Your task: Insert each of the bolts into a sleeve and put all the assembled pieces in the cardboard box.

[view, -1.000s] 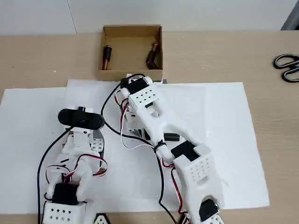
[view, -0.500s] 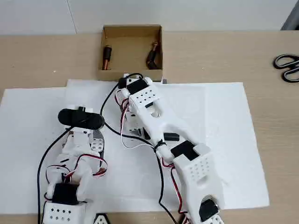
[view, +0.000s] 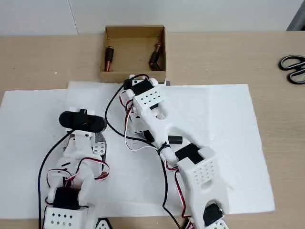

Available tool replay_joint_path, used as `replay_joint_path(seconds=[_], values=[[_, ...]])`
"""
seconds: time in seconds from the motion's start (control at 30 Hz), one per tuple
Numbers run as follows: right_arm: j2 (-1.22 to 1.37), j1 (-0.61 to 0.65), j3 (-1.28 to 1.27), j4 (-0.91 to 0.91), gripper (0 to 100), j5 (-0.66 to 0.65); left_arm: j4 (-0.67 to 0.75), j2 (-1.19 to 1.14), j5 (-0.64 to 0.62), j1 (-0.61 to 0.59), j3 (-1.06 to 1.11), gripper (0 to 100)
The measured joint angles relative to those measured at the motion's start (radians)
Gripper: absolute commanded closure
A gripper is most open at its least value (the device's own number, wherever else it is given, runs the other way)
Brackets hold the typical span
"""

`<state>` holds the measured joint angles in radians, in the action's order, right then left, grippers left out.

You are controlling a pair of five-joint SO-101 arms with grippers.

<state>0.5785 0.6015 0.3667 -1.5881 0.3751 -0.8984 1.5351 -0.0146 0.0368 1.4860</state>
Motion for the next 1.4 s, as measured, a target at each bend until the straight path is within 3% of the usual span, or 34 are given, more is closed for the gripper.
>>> replay_joint_path(seconds=[0.13, 0.33, 0.6, 0.87, 1.13, 1.27, 1.4], values=[[-0.12, 0.011, 0.0, -0.017, 99.6, -0.002, -0.021, -0.002, -0.009, 0.0, -0.064, 99], [-0.322, -0.041, 0.0, -0.078, 99.6, -0.002, -0.143, -0.087, -0.075, 0.0, -0.341, 99], [-0.554, -0.236, -0.068, -0.084, 99.6, -0.002, -0.338, -0.551, -0.164, -0.061, -0.778, 99], [-0.832, -0.466, -0.367, -0.084, 99.5, -0.002, -0.54, -0.959, -0.183, -0.207, -1.129, 99], [-1.143, -0.69, -0.756, 0.023, 99.6, -0.057, -0.758, -1.151, 0.078, -0.218, -1.174, 99], [-1.313, -0.773, -0.931, 0.094, 99.6, -0.098, -0.784, -1.214, 0.233, -0.269, -1.174, 97], [-1.459, -0.847, -1.076, 0.126, 99.6, -0.135, -0.773, -1.266, 0.267, -0.33, -1.174, 92]])
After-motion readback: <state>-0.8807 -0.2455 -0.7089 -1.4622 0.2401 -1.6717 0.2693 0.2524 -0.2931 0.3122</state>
